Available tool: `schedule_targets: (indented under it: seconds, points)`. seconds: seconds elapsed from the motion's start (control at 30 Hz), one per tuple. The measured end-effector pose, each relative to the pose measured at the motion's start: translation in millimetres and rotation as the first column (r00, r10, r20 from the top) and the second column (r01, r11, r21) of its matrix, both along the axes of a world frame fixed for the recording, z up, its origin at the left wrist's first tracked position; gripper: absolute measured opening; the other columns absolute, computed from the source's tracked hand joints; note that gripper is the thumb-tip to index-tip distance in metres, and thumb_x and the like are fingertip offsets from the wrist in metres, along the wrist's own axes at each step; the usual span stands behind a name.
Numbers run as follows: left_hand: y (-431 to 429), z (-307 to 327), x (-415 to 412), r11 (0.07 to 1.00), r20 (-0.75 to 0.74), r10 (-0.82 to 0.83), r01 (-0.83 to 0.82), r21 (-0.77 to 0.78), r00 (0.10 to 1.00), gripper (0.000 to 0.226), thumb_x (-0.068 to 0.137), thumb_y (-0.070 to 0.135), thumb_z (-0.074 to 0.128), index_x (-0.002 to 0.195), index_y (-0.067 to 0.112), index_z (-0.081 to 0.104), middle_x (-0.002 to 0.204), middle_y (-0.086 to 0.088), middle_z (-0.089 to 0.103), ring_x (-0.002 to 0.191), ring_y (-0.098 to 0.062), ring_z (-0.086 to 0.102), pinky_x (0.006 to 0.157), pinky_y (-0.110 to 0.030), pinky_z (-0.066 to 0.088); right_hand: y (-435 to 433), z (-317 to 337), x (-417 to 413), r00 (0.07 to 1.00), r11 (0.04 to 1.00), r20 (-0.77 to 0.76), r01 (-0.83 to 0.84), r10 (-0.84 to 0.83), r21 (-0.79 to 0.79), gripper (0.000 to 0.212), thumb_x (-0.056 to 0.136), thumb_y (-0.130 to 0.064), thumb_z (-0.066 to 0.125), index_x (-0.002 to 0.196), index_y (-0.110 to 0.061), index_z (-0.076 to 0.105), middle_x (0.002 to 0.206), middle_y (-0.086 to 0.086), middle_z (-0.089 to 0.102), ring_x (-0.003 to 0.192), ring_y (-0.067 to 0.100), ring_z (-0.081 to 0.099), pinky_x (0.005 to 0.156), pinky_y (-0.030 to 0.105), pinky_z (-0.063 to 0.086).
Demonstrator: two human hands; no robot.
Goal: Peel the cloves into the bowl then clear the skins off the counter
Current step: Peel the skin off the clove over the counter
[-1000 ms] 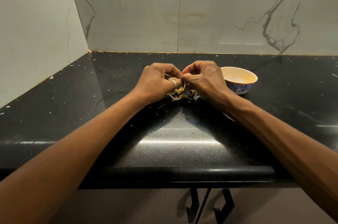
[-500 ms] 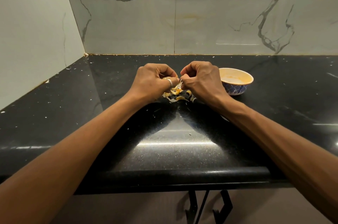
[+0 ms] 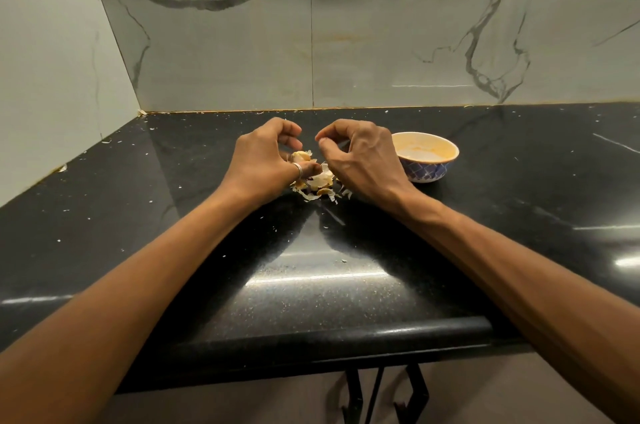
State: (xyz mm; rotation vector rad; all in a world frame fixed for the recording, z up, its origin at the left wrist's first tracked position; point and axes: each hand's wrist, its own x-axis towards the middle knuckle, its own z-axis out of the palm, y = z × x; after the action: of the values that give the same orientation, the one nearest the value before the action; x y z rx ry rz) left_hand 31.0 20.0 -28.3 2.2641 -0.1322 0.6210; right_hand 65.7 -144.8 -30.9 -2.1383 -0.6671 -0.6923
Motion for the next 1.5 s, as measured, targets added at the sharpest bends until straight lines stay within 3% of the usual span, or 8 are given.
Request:
schedule_targets:
  seconds: [0.2,0.43,0.73,0.93,1.17,1.4,1.5]
  points:
    - [-0.5,0.8,-1.4,0.998,0.028,-0.03,0.032,-0.061,0.999,0.053,0.076,0.012,0.086,0.121,0.016,0.058,0.096,0.007,0.07,0.078,0.0,0.07,0.072,-0.016,0.057,1.6,-1.3,-1.5,0.983,0.988,-0.104,-0.152,0.154,0.027,0.013,0.091,-0.027,0.068,0.097,-0.023,0.078,0.086,-0.01,0.076,0.08,0.0,0.07,0.079,0.028,0.059]
    - [-0.5,0.3,-1.1,0.971,0.024,-0.055,0.059,-0.233,0.998,0.048,0.077,0.01,0.086,0.117,0.013,0.06,0.095,0.001,0.073,0.084,-0.009,0.074,0.081,-0.029,0.061,0.8,-3.6,6.1,0.978,0.984,-0.115,-0.165,0.173,0.069,0.016,0.092,-0.034,0.071,0.102,-0.022,0.075,0.088,-0.007,0.074,0.08,0.005,0.071,0.074,0.035,0.062]
    - [2.1,-1.1,-0.1,0.964,0.018,-0.134,0.134,-0.229,0.991,0.023,0.08,0.009,0.082,0.096,0.024,0.075,0.093,0.002,0.077,0.088,-0.009,0.074,0.089,-0.037,0.06,-0.8,-2.2,8.5,0.977,0.98,-0.125,-0.16,0.175,0.121,0.01,0.091,-0.028,0.071,0.092,-0.02,0.076,0.08,-0.009,0.074,0.075,0.003,0.071,0.073,0.031,0.062]
    - [1.0,-4.3,2.9,0.956,-0.022,-0.171,0.161,-0.247,0.985,0.026,0.084,-0.001,0.075,0.105,0.016,0.074,0.097,-0.006,0.076,0.092,-0.015,0.075,0.092,-0.039,0.059,-2.1,-2.4,8.0,0.985,0.985,-0.097,-0.134,0.145,0.111,0.012,0.089,-0.028,0.072,0.087,-0.016,0.075,0.075,-0.008,0.072,0.068,0.003,0.069,0.065,0.024,0.059]
    - [-1.6,-3.6,-0.1,0.961,-0.024,-0.187,0.177,-0.213,0.982,0.021,0.087,0.007,0.075,0.107,0.013,0.076,0.092,-0.004,0.077,0.085,-0.018,0.075,0.074,-0.032,0.062,-3.1,-1.6,5.8,0.99,0.991,-0.095,-0.099,0.107,0.088,0.011,0.087,-0.027,0.072,0.081,-0.018,0.072,0.068,-0.007,0.067,0.059,0.001,0.058,0.056,0.018,0.048]
    - [0.2,-2.8,-1.5,0.927,-0.016,-0.225,0.209,-0.312,0.974,0.02,0.084,0.005,0.078,0.101,0.014,0.075,0.091,-0.005,0.078,0.089,-0.019,0.076,0.088,-0.041,0.06,-2.4,0.0,5.5,0.973,0.977,-0.185,-0.1,0.136,0.19,0.008,0.084,-0.025,0.073,0.078,-0.023,0.069,0.071,-0.006,0.069,0.064,0.006,0.065,0.065,0.032,0.059]
    - [-2.4,-2.2,-4.1,0.902,-0.005,-0.256,0.237,-0.361,0.967,0.033,0.072,0.023,0.083,0.101,0.012,0.074,0.092,-0.006,0.078,0.089,-0.021,0.076,0.088,-0.041,0.06,-2.4,0.9,4.5,0.967,0.969,-0.214,-0.085,0.137,0.233,0.007,0.084,-0.023,0.074,0.078,-0.022,0.07,0.075,-0.002,0.072,0.072,0.016,0.07,0.072,0.041,0.061]
